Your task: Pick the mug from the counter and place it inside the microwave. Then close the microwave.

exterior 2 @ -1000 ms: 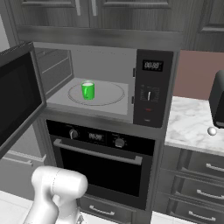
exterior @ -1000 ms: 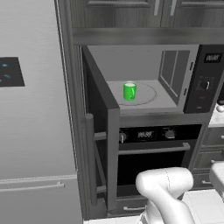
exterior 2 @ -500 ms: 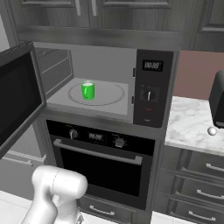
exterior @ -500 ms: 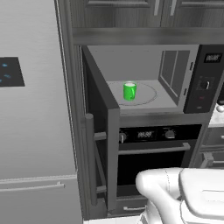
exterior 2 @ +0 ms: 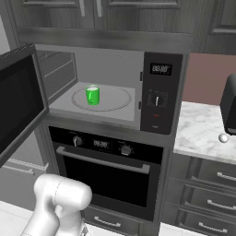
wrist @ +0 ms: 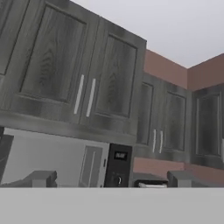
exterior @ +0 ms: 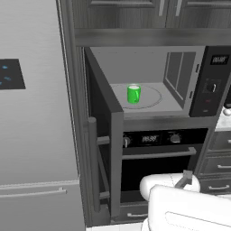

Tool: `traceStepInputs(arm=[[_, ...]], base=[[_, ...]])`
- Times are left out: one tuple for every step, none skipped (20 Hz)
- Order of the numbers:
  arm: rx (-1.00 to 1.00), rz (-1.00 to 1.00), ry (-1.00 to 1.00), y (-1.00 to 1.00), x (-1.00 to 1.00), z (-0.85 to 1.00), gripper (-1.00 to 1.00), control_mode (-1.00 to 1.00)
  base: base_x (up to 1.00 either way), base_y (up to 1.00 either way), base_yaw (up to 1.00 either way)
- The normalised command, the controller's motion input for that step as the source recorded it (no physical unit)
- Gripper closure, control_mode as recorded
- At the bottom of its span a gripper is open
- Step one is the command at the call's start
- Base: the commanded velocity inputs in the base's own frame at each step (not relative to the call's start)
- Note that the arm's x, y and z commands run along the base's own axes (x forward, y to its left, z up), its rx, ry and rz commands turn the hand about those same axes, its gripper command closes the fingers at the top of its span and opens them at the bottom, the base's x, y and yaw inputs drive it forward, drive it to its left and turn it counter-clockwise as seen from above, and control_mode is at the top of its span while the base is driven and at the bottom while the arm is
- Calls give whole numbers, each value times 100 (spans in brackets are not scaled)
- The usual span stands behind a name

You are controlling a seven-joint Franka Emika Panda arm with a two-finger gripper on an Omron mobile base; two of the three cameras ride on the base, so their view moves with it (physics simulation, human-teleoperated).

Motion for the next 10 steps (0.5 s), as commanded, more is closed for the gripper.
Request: traceStepInputs(arm=[[-5, -15, 0, 29, 7, -16, -100, -100], [-6, -17, 0, 29, 15, -19, -100, -100], [-6, -17, 0, 33, 15, -18, -100, -100], [-7, -19, 0, 30, 19, -16, -100, -100], [-5, -19, 0, 30, 15, -12, -100, -100], [-4, -19, 0, 34, 15, -9, -100, -100], [-4, -18, 0, 34, 15, -6, -100, -100], [-3, -18, 0, 29, 14, -9, -100, -100], [-2, -18, 0, 23, 19, -12, -100, -100], [-1, -18, 0, 24, 19, -15, -100, -100]], base=[[0, 0, 0], [0, 0, 0], [0, 0, 0], [0, 0, 0], [0, 0, 0], [0, 0, 0], [0, 0, 0], [0, 0, 0], [0, 0, 0], [0, 0, 0]])
